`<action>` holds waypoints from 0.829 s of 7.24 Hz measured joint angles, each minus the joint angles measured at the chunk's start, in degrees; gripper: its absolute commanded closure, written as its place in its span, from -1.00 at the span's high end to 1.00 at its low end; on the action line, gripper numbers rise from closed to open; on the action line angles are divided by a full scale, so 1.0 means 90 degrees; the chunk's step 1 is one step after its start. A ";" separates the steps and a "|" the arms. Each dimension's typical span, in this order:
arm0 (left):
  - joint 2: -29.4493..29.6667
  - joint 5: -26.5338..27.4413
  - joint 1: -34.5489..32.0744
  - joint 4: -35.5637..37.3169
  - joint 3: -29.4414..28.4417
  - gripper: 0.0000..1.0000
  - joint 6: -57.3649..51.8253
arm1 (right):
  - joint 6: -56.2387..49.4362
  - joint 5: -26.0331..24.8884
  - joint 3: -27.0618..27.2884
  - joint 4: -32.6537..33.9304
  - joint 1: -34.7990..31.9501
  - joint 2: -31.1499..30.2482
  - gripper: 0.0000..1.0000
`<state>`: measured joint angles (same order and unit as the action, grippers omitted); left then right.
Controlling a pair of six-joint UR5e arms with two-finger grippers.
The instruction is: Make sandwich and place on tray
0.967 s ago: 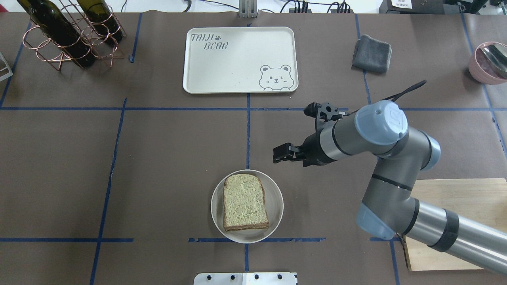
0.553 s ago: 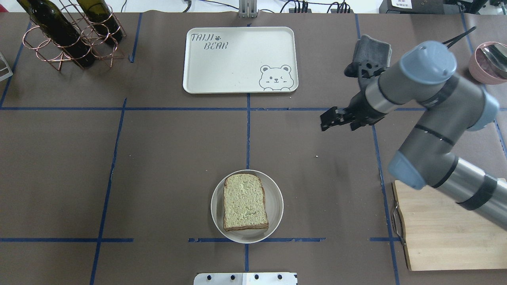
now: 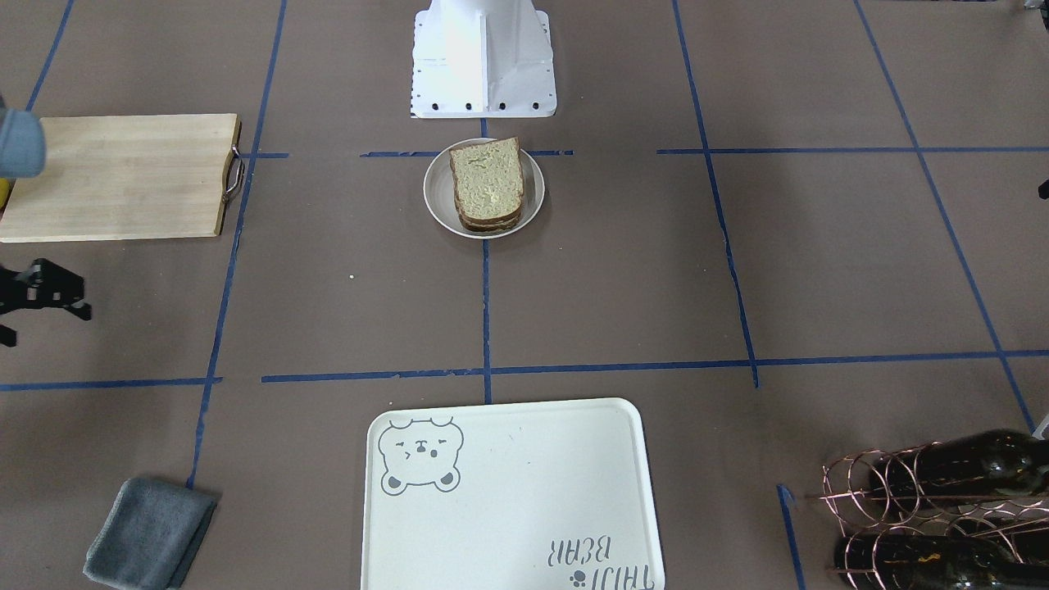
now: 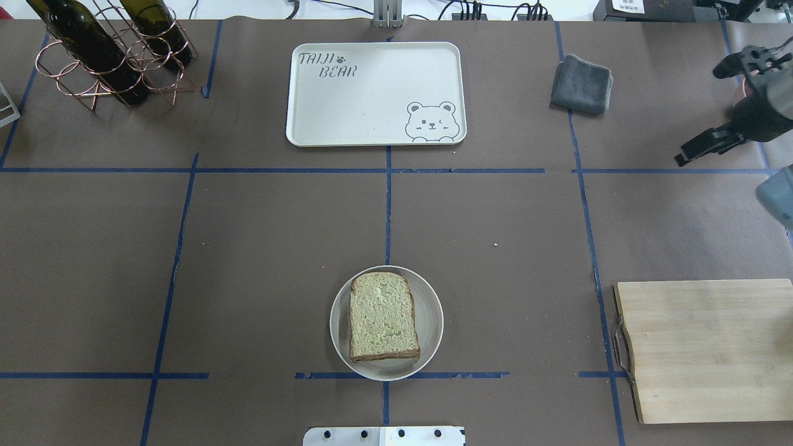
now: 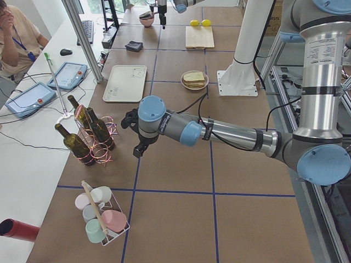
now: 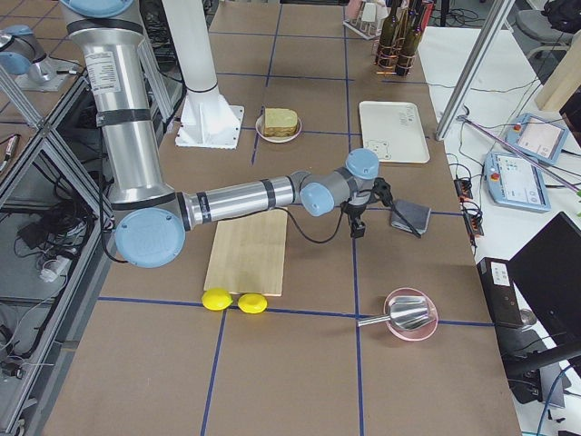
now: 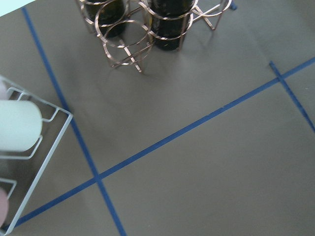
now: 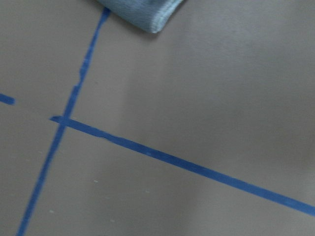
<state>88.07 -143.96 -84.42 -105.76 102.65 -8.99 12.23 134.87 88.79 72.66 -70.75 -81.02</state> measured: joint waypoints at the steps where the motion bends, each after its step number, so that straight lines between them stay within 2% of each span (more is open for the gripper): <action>1: 0.0069 -0.0288 0.0381 -0.0365 -0.0013 1.00 0.0634 | -0.0721 0.0209 -0.0280 0.0126 -0.0636 -0.0106 1.00; 2: 0.0154 -0.0394 0.0862 -0.0975 0.0006 1.00 0.1715 | -0.1099 0.0305 -0.0374 0.0318 -0.1123 -0.0241 1.00; 3: 0.0210 -0.0195 0.1560 -0.2015 0.0045 1.00 0.3223 | -0.1309 0.0346 -0.0397 0.0481 -0.1503 -0.0408 1.00; 4: 0.0237 0.0276 0.2300 -0.2937 0.0111 1.00 0.4606 | -0.1415 0.0357 -0.0378 0.0567 -0.1743 -0.0579 1.00; 6: 0.0328 0.1497 0.3846 -0.3691 0.0537 1.00 0.6768 | -0.1428 0.0286 -0.0303 0.0638 -0.1919 -0.0804 1.00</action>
<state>91.02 -130.48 -49.80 -138.97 107.49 51.92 -0.63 137.45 86.07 78.40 -88.02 -88.26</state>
